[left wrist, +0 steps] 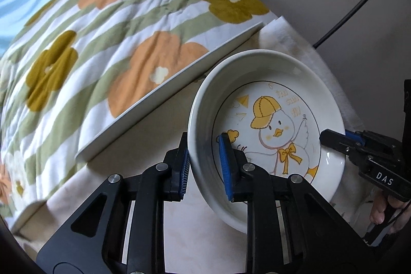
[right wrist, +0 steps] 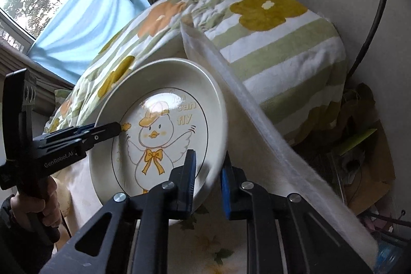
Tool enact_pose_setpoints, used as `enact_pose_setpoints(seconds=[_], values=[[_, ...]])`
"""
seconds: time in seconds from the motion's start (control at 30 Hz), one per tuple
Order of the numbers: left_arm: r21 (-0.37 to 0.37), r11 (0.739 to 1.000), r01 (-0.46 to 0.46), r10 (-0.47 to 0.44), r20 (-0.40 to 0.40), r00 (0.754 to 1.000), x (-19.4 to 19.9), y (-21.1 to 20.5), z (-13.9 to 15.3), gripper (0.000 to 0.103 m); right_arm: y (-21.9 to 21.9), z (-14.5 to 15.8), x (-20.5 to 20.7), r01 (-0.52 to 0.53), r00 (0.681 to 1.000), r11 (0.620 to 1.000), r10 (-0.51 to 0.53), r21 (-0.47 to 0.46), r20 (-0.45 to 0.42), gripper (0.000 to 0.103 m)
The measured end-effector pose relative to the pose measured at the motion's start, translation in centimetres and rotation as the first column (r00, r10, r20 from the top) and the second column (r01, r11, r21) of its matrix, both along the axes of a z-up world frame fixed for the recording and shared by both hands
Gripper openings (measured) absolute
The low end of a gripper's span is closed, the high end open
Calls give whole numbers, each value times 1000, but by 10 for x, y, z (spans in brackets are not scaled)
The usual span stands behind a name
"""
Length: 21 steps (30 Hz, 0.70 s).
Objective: Organize plates and bowls
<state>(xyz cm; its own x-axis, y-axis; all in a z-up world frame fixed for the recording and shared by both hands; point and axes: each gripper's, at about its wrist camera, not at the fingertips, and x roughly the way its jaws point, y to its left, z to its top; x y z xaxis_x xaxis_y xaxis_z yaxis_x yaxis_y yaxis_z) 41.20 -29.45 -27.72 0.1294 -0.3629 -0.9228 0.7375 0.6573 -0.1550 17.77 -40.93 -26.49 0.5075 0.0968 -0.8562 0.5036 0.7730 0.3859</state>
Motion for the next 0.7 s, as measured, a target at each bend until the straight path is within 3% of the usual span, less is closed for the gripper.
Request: enact_pose_setpoints(seconds=[0.23, 0.37, 0.57, 0.7], values=[[-27, 992, -126, 127, 59, 990, -39, 34, 62, 19, 7, 55, -11, -143, 988, 989, 145, -29, 55, 16], [-40, 971, -237, 240, 87, 967, -69, 65, 96, 19, 22, 88, -17, -267, 959, 963, 270, -38, 85, 16], [-65, 916, -395, 400, 119, 909, -124, 126, 125, 19, 55, 117, -29, -428, 893, 902, 431, -49, 128, 16], [-63, 859, -509, 512, 116, 851, -160, 171, 128, 19, 86, 119, -34, -527, 836, 848, 529, -57, 144, 16]])
